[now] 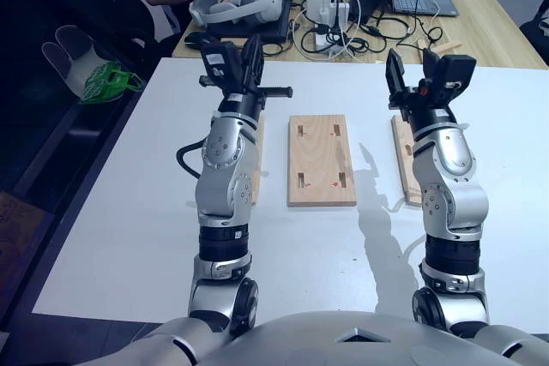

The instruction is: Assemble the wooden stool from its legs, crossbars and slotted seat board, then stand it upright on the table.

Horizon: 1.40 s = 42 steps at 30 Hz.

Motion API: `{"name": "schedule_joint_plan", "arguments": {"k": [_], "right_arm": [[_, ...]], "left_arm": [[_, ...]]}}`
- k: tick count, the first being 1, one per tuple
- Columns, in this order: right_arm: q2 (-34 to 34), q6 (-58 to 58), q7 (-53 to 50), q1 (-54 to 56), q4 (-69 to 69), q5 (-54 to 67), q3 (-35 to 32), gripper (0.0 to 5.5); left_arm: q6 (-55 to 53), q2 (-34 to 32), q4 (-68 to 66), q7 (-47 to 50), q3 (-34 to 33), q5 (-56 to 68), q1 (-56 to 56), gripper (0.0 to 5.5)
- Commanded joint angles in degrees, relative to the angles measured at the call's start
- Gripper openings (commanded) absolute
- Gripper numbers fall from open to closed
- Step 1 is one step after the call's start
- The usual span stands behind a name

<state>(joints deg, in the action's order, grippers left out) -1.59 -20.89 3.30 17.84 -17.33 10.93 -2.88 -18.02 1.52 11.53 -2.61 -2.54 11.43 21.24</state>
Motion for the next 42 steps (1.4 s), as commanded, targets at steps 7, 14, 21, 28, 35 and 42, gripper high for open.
{"name": "schedule_joint_plan", "arguments": {"k": [7,14,21,28,35,42], "right_arm": [[0.56,-1.94,-0.3,-1.61,-1.33,1.97,-0.66,3.22],[1.17,-2.23,-0.49,-1.28,0.99,3.08,-1.47,3.22],[1.47,-2.21,-0.63,-1.0,1.95,3.97,-1.87,3.22],[2.07,-1.64,-0.86,-0.98,2.86,4.06,-1.99,3.22],[1.77,2.14,-0.37,0.31,8.2,2.62,-2.03,3.22],[3.42,10.08,-2.22,2.91,17.12,1.74,-3.62,3.22]], "left_arm": [[-7.34,-1.48,4.74,0.82,0.88,0.09,-1.91,0.0],[-12.58,-1.99,2.93,2.47,0.71,-0.58,-1.3,0.0],[-16.21,-1.59,2.13,2.57,-1.03,0.86,0.13,0.0],[-15.99,-1.72,0.9,1.85,-1.5,1.05,0.83,0.0],[-14.16,-3.48,-2.47,1.0,-0.73,-0.89,2.51,0.0],[-11.07,-5.48,-9.39,0.66,-1.67,-2.39,7.08,0.0]]}}
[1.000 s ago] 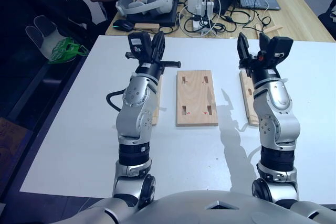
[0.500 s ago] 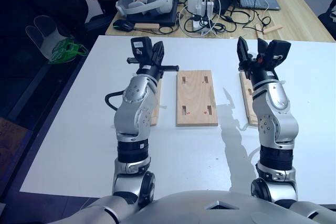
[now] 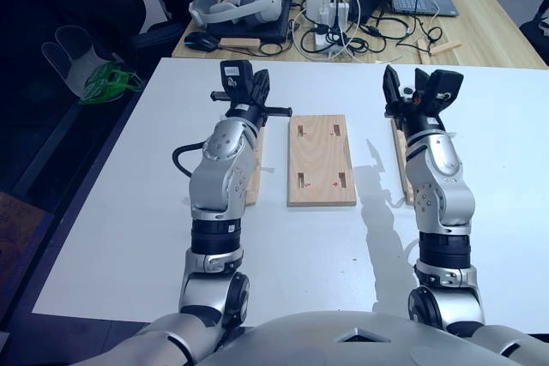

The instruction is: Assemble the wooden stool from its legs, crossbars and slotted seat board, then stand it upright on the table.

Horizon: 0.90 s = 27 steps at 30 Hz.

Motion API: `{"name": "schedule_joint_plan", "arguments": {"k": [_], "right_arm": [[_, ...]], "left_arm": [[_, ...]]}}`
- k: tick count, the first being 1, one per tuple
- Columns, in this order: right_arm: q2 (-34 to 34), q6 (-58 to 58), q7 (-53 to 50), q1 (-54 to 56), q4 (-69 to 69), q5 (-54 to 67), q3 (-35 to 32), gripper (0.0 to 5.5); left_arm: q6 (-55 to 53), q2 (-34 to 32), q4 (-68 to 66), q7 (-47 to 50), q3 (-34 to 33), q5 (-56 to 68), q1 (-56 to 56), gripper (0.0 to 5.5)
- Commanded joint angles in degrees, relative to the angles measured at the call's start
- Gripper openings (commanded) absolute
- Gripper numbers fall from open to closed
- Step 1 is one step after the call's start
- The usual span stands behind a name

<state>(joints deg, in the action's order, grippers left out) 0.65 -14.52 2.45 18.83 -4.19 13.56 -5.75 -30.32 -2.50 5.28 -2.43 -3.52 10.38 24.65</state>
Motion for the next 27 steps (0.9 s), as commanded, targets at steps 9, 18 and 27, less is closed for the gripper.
{"name": "schedule_joint_plan", "arguments": {"k": [9,18,27], "right_arm": [[4.11,11.78,-4.67,3.71,7.6,-3.41,0.26,3.22],[5.34,7.78,-8.36,-6.54,-6.14,-7.09,3.57,3.19],[5.78,1.65,-10.2,-12.53,-16.59,-7.59,7.47,3.19]], "left_arm": [[2.19,-3.78,-11.36,-2.82,0.01,-2.25,9.22,0.0],[-18.12,-14.95,1.25,-7.02,-0.08,-3.28,-0.05,1.16],[-41.39,-27.56,16.23,-12.3,1.26,-1.85,-11.02,2.44]]}}
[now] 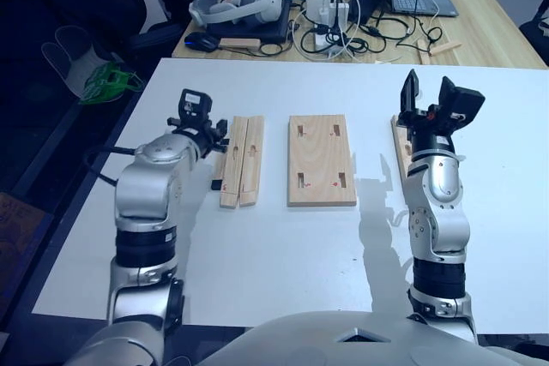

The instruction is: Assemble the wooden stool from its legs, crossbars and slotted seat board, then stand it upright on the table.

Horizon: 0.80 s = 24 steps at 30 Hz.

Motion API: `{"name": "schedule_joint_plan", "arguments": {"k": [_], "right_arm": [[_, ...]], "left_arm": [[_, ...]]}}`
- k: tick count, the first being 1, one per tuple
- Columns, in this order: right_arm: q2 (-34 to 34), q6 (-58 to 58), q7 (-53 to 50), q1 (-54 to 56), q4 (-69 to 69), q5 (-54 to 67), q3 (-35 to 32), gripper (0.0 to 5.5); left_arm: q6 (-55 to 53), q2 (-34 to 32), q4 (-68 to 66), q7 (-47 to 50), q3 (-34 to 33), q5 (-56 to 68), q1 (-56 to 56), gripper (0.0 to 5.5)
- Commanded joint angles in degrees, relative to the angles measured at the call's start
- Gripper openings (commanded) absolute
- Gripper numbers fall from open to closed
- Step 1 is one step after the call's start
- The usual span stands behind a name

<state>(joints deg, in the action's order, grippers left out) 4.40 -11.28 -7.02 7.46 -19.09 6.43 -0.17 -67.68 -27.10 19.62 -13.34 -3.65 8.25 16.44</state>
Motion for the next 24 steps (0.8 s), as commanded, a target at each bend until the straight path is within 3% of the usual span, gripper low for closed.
{"name": "schedule_joint_plan", "arguments": {"k": [1,14,20,24], "right_arm": [[2.3,-1.51,-0.95,-1.45,-1.88,-0.51,2.34,3.19],[4.78,2.3,-4.34,-3.98,-0.7,0.16,6.69,3.19],[5.26,4.21,-6.06,-4.61,-0.22,0.68,8.31,3.19],[5.29,4.99,-7.04,-4.49,0.08,1.55,8.42,3.19]], "left_arm": [[-4.21,-4.08,1.46,-1.73,2.06,-0.05,-3.65,2.57],[0.51,-16.73,-1.74,-8.26,6.72,-2.31,-8.95,4.69],[-1.09,-23.02,1.15,-14.68,6.93,-0.21,-11.5,4.69],[-2.97,-22.7,2.47,-16.3,8.35,1.22,-11.06,4.69]]}}
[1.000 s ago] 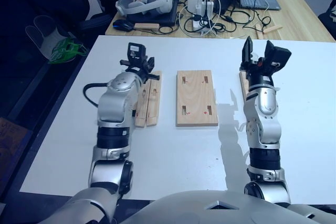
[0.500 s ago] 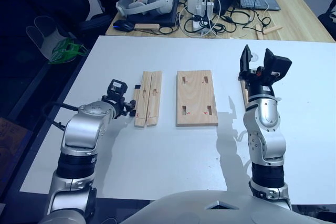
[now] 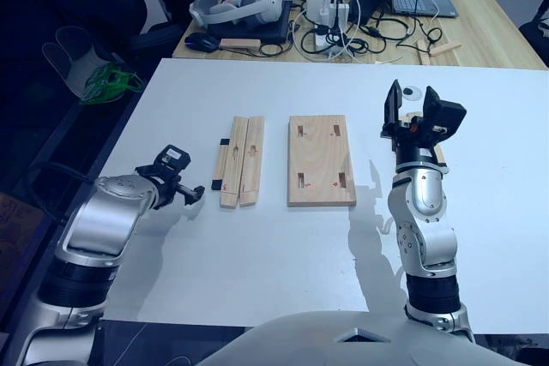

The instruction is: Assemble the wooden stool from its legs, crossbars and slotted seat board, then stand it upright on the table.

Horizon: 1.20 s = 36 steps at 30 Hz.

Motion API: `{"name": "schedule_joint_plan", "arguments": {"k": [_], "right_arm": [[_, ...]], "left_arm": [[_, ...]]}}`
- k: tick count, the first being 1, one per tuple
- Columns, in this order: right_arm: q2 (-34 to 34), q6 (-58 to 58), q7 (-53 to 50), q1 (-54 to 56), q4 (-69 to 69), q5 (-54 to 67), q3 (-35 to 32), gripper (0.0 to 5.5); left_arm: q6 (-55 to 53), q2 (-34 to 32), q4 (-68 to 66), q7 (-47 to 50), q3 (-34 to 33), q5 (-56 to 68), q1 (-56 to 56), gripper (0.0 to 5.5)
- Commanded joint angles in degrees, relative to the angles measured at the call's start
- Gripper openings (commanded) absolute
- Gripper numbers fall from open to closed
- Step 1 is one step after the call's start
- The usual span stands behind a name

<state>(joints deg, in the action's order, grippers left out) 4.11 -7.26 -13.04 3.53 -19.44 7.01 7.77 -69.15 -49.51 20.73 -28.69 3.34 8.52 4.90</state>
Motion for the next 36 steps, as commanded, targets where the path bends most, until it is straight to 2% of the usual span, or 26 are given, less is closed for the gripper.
{"name": "schedule_joint_plan", "arguments": {"k": [1,7,14,22,27,36], "right_arm": [[5.6,1.13,-1.25,-0.44,0.56,1.24,0.46,3.19],[5.02,1.27,-1.54,0.18,1.3,2.5,0.64,3.19],[4.58,0.99,-1.43,0.78,1.52,3.35,0.74,3.19],[4.32,0.97,-0.89,1.29,2.16,3.93,0.93,3.19],[4.45,1.1,-0.96,0.94,1.92,4.11,1.34,3.19],[4.26,1.05,-0.92,1.37,2.4,4.78,1.18,3.19]], "left_arm": [[-1.74,0.11,1.5,-0.9,1.7,0.99,0.71,4.69],[-3.8,5.88,1.22,2.04,4.43,0.93,2.41,4.69],[-5.16,13.26,-0.48,6.61,3.83,0.73,2.86,4.69],[-10.78,25.28,-11.41,14.7,-6.28,0.29,5.26,4.69],[-12.48,27.14,-16.86,15.05,-8.95,0.82,6.68,3.92],[-11.2,27.94,-19.19,14.92,-8.81,1.64,7.65,2.59]]}}
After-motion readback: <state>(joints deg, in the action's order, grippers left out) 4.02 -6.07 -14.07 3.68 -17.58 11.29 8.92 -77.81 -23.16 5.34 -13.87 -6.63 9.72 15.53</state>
